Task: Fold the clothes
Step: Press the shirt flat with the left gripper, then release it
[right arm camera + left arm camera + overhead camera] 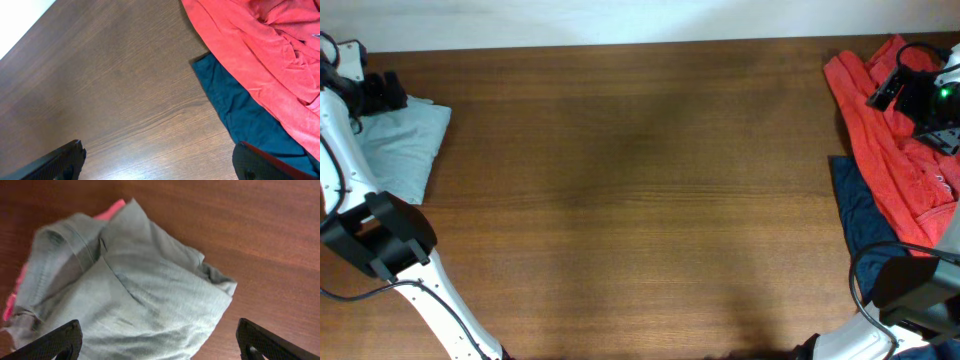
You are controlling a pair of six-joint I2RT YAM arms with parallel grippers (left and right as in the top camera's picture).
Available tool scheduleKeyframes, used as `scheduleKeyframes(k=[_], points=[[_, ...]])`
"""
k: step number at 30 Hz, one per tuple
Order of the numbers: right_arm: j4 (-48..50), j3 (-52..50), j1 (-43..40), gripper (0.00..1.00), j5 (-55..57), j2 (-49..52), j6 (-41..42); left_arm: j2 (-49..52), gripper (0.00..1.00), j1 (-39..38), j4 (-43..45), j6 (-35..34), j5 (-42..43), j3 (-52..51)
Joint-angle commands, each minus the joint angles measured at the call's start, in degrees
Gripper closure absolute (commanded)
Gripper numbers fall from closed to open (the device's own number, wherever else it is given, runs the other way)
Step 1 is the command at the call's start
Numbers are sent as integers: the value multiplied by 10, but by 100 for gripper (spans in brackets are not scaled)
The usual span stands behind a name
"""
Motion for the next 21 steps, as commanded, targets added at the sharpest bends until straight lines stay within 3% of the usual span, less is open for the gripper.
scheduleKeyframes(k=[1,5,21], points=[[2,4,3,1,-3,2,-8,-11,2,0,7,-4,0,-52],[1,4,3,1,-3,2,-8,-11,2,2,64,-9,-6,-121],[2,4,3,1,-3,2,-8,-11,1,23,125,-31,-31,-121]])
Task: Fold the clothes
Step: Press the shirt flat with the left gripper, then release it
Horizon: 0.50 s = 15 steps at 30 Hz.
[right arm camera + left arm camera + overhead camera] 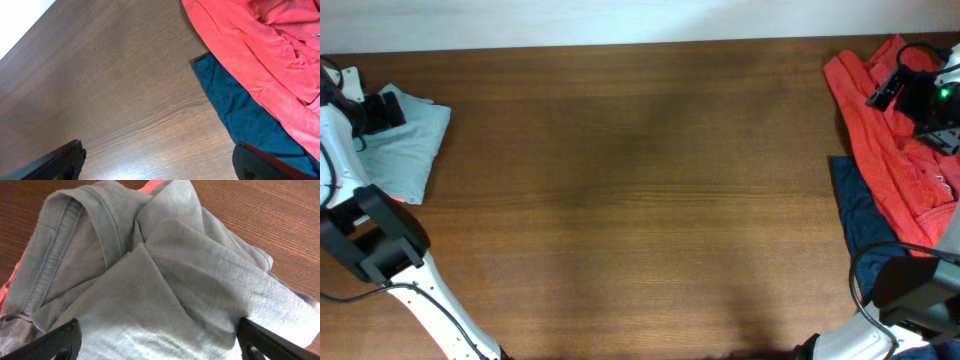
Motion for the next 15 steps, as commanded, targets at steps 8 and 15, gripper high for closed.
scheduleKeyframes(k=[8,15], points=[[1,4,3,1,-3,2,-22,-8,1,3,0,-5,-5,0],[-2,4,3,1,-3,2,-23,-5,1,16,9,-3,-26,0]])
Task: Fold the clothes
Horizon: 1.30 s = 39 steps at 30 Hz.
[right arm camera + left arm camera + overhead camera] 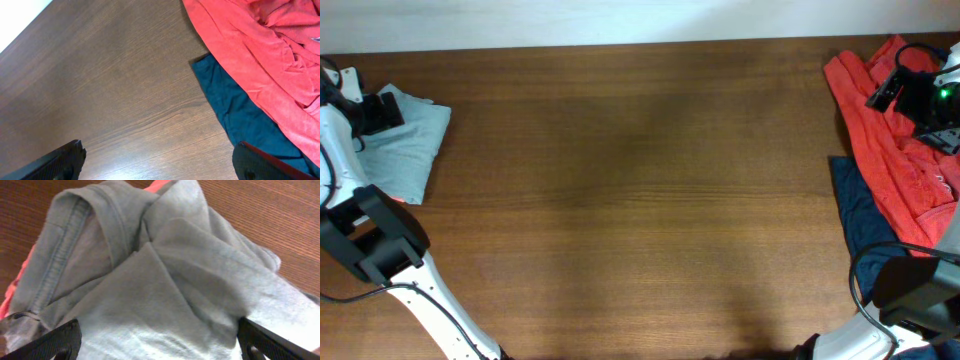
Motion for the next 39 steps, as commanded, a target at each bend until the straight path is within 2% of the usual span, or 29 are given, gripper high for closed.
scheduleKeyframes(k=[1,6,11,17,21,29,35,39], points=[[-2,4,3,1,-3,2,-9,-4,1,15,9,-3,-13,0],[0,4,3,1,-3,2,-9,-3,1,26,15,-3,-12,2],[8,4,3,1,-3,2,-24,-36,1,27,-24,-3,-10,26],[12,27,3,1,-4,1,-33,-132,1,18,-64,-3,113,46],[-5,62,3,1,-5,0,-72,-179,1,-9,-76,-3,156,46],[-75,154,65,1,-3,-11,-193,-230,1,-177,-109,36,155,46],[-88,161,145,1,-3,-24,-190,-229,1,-301,-106,41,142,46],[-88,160,178,1,-3,-24,-190,-228,1,-344,-109,41,97,46]])
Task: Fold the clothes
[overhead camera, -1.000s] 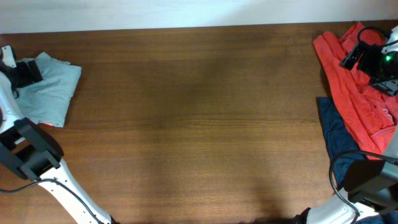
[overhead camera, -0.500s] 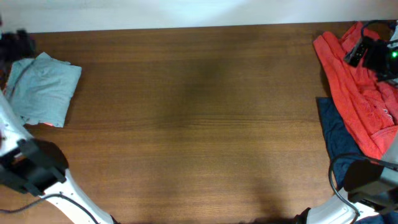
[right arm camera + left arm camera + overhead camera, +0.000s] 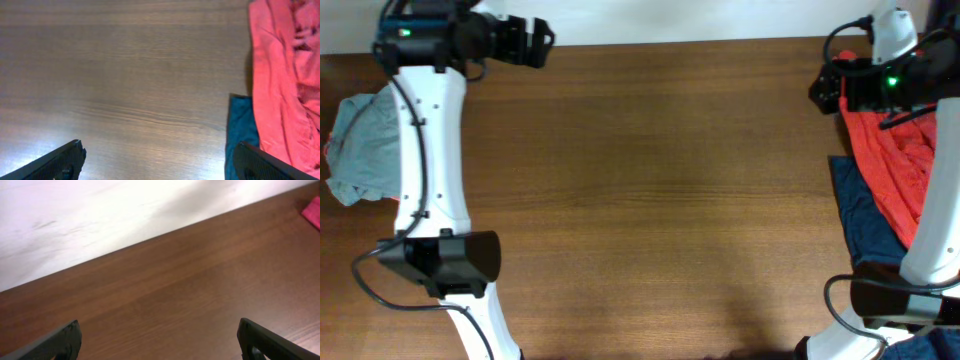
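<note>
A grey-green garment (image 3: 365,150) lies bunched at the table's left edge, with a bit of pink cloth (image 3: 328,150) showing under it. A red garment (image 3: 895,165) is heaped at the right edge, over a dark teal garment (image 3: 855,215). My left gripper (image 3: 525,42) hangs high over the table's back edge, well apart from the grey-green garment. It is open (image 3: 160,340) over bare wood with nothing between its fingers. My right gripper (image 3: 823,90) is open (image 3: 157,160) just left of the red garment (image 3: 280,75) and the teal garment (image 3: 242,130), holding nothing.
The brown wooden table (image 3: 650,200) spans the whole view, with a white wall (image 3: 100,215) behind its back edge. Both white arms rise from bases at the front corners of the table.
My left gripper was low over the grey-green garment; now it is raised at the back edge, facing across the table. That garment lies further left. My right gripper now sits left of the red pile.
My open left gripper stood over the folded grey-green garment at the far left and hung closer to it in the two later moments. My right gripper stayed above the red pile. Now both arms are raised and empty, and the grey-green garment lies at the left edge.
</note>
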You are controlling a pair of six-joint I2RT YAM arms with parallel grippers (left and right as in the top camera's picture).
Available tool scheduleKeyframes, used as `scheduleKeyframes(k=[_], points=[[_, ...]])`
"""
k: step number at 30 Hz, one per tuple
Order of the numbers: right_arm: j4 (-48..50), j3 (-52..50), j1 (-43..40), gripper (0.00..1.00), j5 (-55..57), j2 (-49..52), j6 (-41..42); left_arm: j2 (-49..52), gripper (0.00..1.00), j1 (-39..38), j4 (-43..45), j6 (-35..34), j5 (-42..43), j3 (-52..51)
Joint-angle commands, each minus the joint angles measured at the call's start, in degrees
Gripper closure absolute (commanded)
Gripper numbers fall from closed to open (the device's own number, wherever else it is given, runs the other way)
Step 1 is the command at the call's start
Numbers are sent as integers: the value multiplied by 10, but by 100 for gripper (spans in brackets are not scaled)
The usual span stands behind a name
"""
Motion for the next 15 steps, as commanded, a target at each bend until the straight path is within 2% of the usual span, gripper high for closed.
scheduleKeyframes(k=[1,7,15], points=[[-1,11,24,1,-3,-17,-9,-3,1,-32,-1,12,-47,2],[-2,11,24,1,-3,-16,-9,-3,1,-63,-1,11,-47,2],[-2,11,24,2,-3,-14,-9,-3,1,-67,-1,12,-47,2]])
